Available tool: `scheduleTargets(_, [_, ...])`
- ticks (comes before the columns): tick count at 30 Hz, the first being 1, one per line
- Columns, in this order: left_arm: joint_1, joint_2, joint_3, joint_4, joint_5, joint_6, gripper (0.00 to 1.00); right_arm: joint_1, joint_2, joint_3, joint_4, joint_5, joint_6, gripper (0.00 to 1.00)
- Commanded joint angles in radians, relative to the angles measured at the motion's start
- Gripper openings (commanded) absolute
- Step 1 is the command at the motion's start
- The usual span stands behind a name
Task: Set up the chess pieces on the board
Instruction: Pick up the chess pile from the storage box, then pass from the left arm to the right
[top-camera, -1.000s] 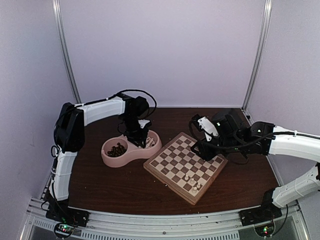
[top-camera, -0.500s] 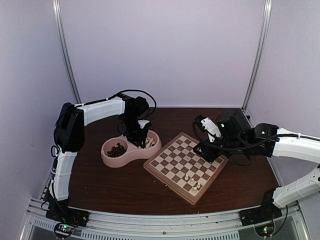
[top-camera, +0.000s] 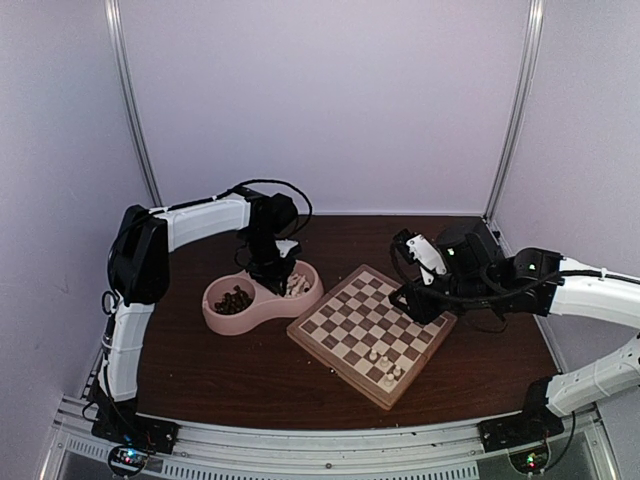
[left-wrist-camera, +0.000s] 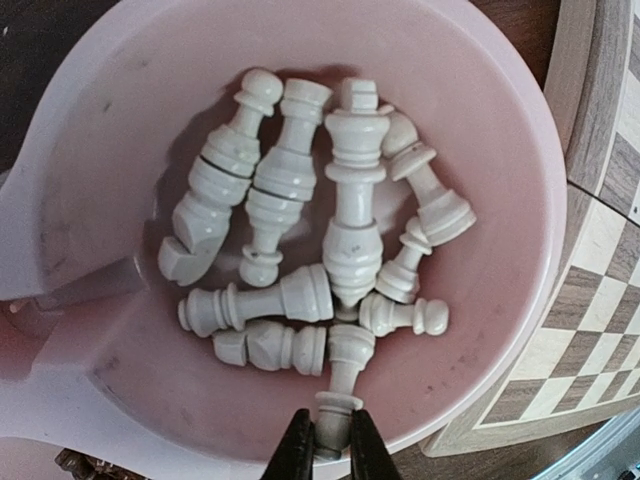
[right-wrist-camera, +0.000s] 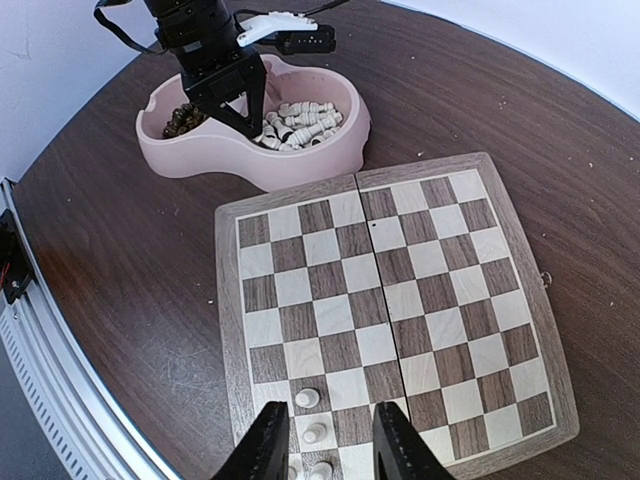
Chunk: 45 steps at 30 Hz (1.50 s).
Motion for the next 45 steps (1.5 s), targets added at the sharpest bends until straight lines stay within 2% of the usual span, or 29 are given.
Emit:
scheduleTargets(1, [0.005,-0.068,0.011,-0.029,-0.034,-0.003,0.13,-0.006,-0.01,0.0,-0.003,0.024,-0.001,0.31])
scheduleTargets(24, [-0.01,-0.26,-0.037,-0.051,0.014,-0.03,0.12,-0.007,0.056,0.037,0.022,-0.014,-0.007,0.32])
scheduleTargets(30, [-0.01,-0.308,-0.077,-0.001,0.127,-0.041,0.12,-0.007,0.064,0.03,0.042,-0.044,-0.003,0.32])
scheduleTargets(35, [-0.01,-0.417,-0.196,0.133,0.26,-0.095,0.12,-0.008,0.028,-0.009,0.179,-0.19,0.041,0.32])
scheduleTargets(38, [-0.01,-0.503,-0.297,0.248,0.349,-0.151,0.12,-0.012,0.006,-0.051,0.318,-0.245,0.13,0.42])
scheduleTargets(45, [-0.01,-0.622,-0.465,0.486,0.482,-0.271,0.13,-0.033,0.083,-0.054,0.534,-0.422,0.306,0.45])
